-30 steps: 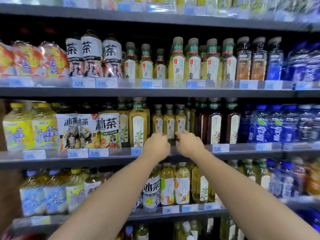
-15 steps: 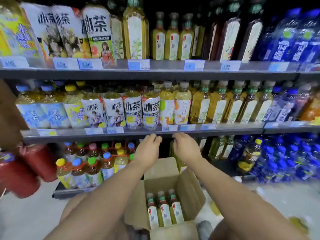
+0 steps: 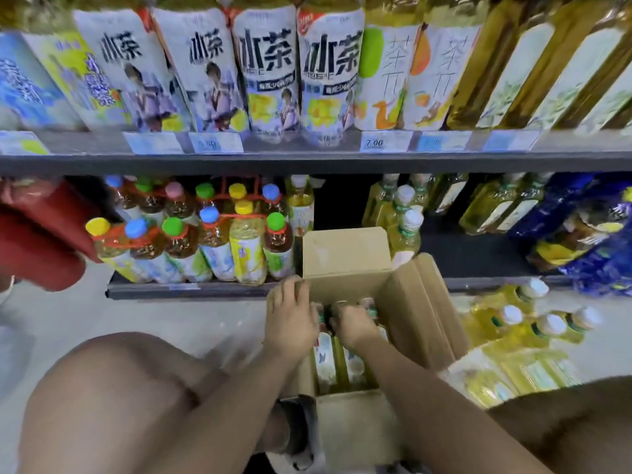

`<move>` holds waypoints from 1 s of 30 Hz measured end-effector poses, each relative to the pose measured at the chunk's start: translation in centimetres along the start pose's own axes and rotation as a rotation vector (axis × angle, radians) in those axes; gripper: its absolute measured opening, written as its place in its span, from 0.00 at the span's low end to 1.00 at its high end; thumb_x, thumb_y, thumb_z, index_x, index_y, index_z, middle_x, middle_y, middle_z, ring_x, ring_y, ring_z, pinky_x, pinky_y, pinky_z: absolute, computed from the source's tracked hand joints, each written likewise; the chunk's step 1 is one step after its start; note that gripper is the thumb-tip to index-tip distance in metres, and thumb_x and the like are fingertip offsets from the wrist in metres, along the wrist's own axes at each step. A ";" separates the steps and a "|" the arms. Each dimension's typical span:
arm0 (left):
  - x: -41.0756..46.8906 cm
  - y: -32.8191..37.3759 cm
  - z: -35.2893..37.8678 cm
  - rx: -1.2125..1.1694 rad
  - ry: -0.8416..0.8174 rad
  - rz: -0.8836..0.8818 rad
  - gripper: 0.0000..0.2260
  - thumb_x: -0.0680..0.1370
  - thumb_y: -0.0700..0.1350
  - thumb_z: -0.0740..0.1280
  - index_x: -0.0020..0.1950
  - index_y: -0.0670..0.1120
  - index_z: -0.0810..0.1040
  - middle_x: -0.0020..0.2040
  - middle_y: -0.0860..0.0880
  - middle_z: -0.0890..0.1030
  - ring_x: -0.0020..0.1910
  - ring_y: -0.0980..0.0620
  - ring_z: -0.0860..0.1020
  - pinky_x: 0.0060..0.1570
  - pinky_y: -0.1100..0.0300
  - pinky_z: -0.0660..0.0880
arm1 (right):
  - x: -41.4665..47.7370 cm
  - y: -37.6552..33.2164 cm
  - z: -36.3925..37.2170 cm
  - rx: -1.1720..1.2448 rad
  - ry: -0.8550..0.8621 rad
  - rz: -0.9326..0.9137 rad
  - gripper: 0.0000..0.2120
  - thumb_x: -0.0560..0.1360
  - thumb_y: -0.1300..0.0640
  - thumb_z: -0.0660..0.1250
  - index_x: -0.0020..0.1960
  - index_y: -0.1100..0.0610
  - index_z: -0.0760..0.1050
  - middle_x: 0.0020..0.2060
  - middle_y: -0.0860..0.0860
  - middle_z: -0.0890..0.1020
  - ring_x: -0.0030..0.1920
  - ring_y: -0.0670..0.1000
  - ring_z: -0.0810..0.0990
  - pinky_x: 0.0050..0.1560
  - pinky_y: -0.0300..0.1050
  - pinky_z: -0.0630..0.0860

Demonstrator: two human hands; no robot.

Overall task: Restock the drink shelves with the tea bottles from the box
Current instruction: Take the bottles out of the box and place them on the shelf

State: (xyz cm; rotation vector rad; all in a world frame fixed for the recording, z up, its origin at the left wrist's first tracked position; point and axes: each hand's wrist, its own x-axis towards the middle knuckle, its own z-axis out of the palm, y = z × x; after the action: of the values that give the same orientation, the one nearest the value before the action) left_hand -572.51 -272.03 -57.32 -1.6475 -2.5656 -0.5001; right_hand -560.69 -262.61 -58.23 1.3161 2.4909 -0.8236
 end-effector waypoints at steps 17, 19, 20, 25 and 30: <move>-0.8 -1.0 1.7 -0.078 0.079 -0.002 0.19 0.81 0.47 0.58 0.71 0.44 0.74 0.70 0.47 0.74 0.65 0.45 0.73 0.68 0.46 0.67 | 5.8 -1.5 2.8 0.453 -0.199 0.239 0.21 0.76 0.47 0.67 0.64 0.59 0.76 0.59 0.55 0.81 0.59 0.55 0.79 0.60 0.43 0.73; -0.8 -0.9 1.5 -0.076 0.055 -0.020 0.20 0.82 0.48 0.56 0.71 0.45 0.74 0.71 0.47 0.73 0.66 0.45 0.72 0.68 0.47 0.67 | 4.8 -0.5 2.4 0.558 -0.125 0.221 0.24 0.70 0.39 0.69 0.57 0.56 0.80 0.51 0.52 0.85 0.52 0.52 0.82 0.57 0.47 0.78; -0.8 -0.9 1.5 -0.075 0.047 -0.032 0.20 0.82 0.48 0.56 0.71 0.45 0.74 0.71 0.48 0.73 0.67 0.45 0.72 0.69 0.46 0.66 | 4.1 -0.2 2.2 0.603 -0.108 0.197 0.24 0.69 0.37 0.70 0.55 0.54 0.81 0.48 0.50 0.85 0.50 0.51 0.83 0.54 0.47 0.78; -0.9 0.0 0.3 -0.010 0.021 -0.010 0.19 0.81 0.48 0.55 0.68 0.43 0.76 0.70 0.45 0.73 0.69 0.44 0.70 0.74 0.42 0.61 | -0.3 -0.4 -1.1 0.721 0.010 0.092 0.14 0.74 0.46 0.71 0.54 0.55 0.79 0.45 0.47 0.84 0.47 0.46 0.82 0.47 0.39 0.75; -1.4 2.7 -2.8 -0.045 -0.194 0.077 0.29 0.81 0.62 0.50 0.77 0.47 0.63 0.74 0.47 0.70 0.74 0.48 0.64 0.76 0.44 0.54 | -2.7 -1.0 -6.1 0.926 0.182 0.025 0.13 0.76 0.51 0.71 0.56 0.58 0.81 0.47 0.53 0.85 0.48 0.48 0.83 0.50 0.41 0.78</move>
State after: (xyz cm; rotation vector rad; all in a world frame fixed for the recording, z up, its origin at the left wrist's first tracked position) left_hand -569.83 -273.09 -54.29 -1.8897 -2.6269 -0.4156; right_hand -559.50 -261.50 -51.69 1.6989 2.2445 -2.0788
